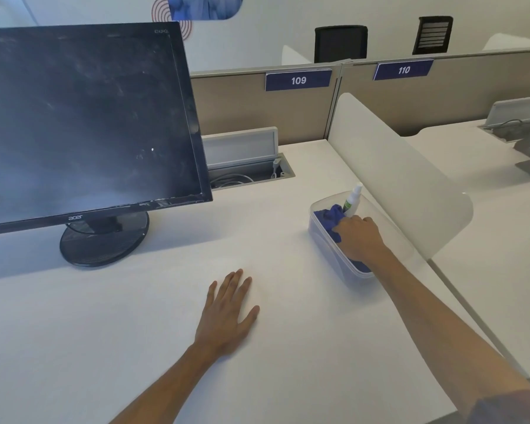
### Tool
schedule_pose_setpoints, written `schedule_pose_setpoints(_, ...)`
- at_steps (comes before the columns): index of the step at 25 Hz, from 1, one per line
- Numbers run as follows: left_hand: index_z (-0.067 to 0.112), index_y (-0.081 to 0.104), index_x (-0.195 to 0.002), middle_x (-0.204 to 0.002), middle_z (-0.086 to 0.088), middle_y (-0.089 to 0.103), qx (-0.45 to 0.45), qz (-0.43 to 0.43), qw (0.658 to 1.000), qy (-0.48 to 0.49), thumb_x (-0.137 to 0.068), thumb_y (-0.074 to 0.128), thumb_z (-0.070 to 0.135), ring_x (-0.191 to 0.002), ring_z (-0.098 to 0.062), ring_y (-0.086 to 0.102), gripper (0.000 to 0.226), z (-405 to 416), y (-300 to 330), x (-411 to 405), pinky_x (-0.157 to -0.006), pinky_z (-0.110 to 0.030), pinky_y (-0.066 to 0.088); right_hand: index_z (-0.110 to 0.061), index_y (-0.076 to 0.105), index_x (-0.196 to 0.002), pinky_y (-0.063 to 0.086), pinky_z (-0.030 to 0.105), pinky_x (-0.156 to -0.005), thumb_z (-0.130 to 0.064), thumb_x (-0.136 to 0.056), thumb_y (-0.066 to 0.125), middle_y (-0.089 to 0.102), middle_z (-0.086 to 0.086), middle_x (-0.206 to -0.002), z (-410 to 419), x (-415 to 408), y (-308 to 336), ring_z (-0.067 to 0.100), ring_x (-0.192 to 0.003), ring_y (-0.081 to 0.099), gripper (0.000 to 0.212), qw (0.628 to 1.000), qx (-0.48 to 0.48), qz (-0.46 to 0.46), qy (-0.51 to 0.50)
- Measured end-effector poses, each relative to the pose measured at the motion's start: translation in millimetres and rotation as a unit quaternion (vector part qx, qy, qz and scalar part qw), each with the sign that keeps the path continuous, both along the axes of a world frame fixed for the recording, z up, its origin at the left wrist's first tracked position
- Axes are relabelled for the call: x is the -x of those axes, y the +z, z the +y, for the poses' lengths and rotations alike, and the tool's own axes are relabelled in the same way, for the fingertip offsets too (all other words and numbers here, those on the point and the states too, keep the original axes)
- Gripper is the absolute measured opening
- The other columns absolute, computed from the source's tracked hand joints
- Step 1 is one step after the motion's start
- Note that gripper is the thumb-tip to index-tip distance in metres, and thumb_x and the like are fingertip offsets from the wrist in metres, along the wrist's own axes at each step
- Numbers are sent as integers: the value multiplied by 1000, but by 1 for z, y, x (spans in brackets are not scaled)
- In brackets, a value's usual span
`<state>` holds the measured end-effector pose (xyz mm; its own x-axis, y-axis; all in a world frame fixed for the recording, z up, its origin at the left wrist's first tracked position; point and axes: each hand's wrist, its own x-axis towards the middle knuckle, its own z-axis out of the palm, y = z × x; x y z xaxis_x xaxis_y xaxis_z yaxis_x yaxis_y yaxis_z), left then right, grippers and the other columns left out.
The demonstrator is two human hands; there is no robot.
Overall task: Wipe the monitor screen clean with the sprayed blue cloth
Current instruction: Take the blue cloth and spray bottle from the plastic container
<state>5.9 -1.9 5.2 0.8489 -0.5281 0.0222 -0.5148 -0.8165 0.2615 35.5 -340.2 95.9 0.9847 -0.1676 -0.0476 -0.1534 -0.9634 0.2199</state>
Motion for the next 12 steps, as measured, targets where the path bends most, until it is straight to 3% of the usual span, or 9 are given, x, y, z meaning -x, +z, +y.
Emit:
schedule_pose_setpoints(5, 35, 13, -150, -157, 17, -7, 4, -1, 1000, 2, -92, 19, 61, -140, 6, -17, 64, 1, 0, 0, -119, -34, -8, -4, 54, -124, 51, 37, -73, -25, -99, 42, 66, 14, -101, -2, -1, -8, 33, -86, 64, 34, 995, -95, 7, -33)
schedule_pose_setpoints(9, 35, 12, -150, -157, 17, -8, -1, -3, 1000, 3, -92, 18, 62, -139, 6, -19, 64, 1, -1, 0, -119, -33, -9, -10, 55, -92, 46, 34, -67, -22, -94, 49, 65, 14, -94, -10, 1, -9, 29, -74, 54, 13, 992, -123, -11, -23)
schedule_pose_setpoints(12, 34, 13, -151, -158, 16, -5, -1, -4, 1000, 5, -92, 18, 62, -141, 5, -16, 65, 1, -2, -1, -119, -34, -8, -11, 58, -91, 40, 32, -63, -21, -93, 50, 66, 15, -92, -17, 5, -2, 28, -72, 52, 13, 987, -150, -51, -38)
